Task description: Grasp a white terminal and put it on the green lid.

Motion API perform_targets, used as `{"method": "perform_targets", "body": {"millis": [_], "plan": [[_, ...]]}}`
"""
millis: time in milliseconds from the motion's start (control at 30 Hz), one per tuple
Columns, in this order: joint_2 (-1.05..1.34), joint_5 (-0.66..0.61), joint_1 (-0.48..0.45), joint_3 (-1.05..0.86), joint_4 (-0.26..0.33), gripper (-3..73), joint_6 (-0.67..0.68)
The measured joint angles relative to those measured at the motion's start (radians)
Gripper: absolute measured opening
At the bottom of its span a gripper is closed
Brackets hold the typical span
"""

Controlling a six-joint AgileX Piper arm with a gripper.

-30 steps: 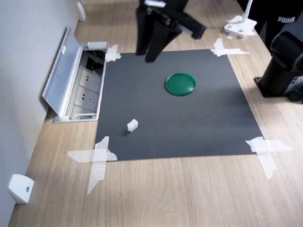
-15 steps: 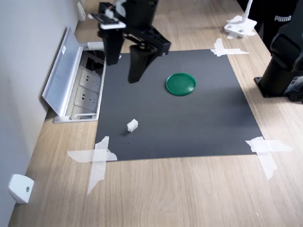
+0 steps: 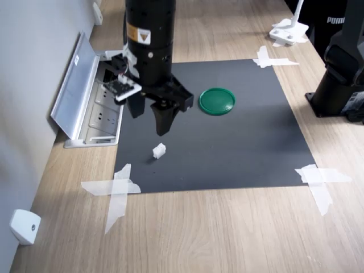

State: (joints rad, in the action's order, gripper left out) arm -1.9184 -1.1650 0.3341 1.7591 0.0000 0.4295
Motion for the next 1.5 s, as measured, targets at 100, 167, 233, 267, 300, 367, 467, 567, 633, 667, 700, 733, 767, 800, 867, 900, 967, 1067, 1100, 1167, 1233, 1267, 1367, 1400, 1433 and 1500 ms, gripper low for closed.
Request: {"method": "perform_targets", "body": {"millis": [100,167,233,267,300,367,467,567,633,667,700,733,767,800,867,900,967,1067,1100,1167,1233,1267,1367,1400,1433,1500], "plan": [[-0.007,0.032,0.000,-0.021,-0.025,62.8,0.000],[-0.007,0.059,0.000,-0.055,-0.038,62.8,0.000],[-0.009,0.084,0.000,-0.098,-0.041,62.8,0.000],[-0.010,0.095,0.000,-0.119,-0.042,62.8,0.000],[-0.010,0.111,0.000,-0.138,-0.043,62.8,0.000],[-0.011,0.141,0.000,-0.170,-0.049,62.8,0.000],[-0.011,0.189,0.000,-0.207,-0.057,62.8,0.000],[-0.011,0.231,0.000,-0.231,-0.062,62.8,0.000],[-0.016,0.248,0.000,-0.241,-0.071,62.8,0.000],[-0.022,0.253,0.000,-0.242,-0.074,62.8,-0.001],[-0.031,0.257,0.000,-0.243,-0.076,62.8,-0.002],[-0.038,0.260,-0.001,-0.244,-0.078,62.8,-0.003],[-0.049,0.261,-0.001,-0.245,-0.078,62.8,-0.003],[-0.059,0.261,-0.001,-0.245,-0.078,62.8,-0.003],[-0.075,0.261,-0.001,-0.246,-0.078,62.8,-0.003],[-0.082,0.261,-0.001,-0.246,-0.078,62.8,-0.003],[-0.092,0.262,-0.001,-0.246,-0.078,62.8,-0.003],[-0.103,0.269,-0.001,-0.246,-0.078,62.8,-0.003],[-0.104,0.273,-0.001,-0.246,-0.078,62.8,-0.003],[-0.104,0.282,-0.001,-0.246,-0.078,62.8,-0.003],[-0.104,0.287,-0.001,-0.246,-0.081,62.8,0.000],[-0.105,0.287,-0.001,-0.246,-0.081,62.8,0.003],[-0.112,0.287,-0.001,-0.246,-0.081,62.6,0.004],[-0.116,0.287,-0.001,-0.246,-0.081,62.6,0.005],[-0.118,0.287,-0.001,-0.246,-0.081,62.6,0.005],[-0.120,0.287,-0.001,-0.246,-0.081,62.6,0.005]]}}
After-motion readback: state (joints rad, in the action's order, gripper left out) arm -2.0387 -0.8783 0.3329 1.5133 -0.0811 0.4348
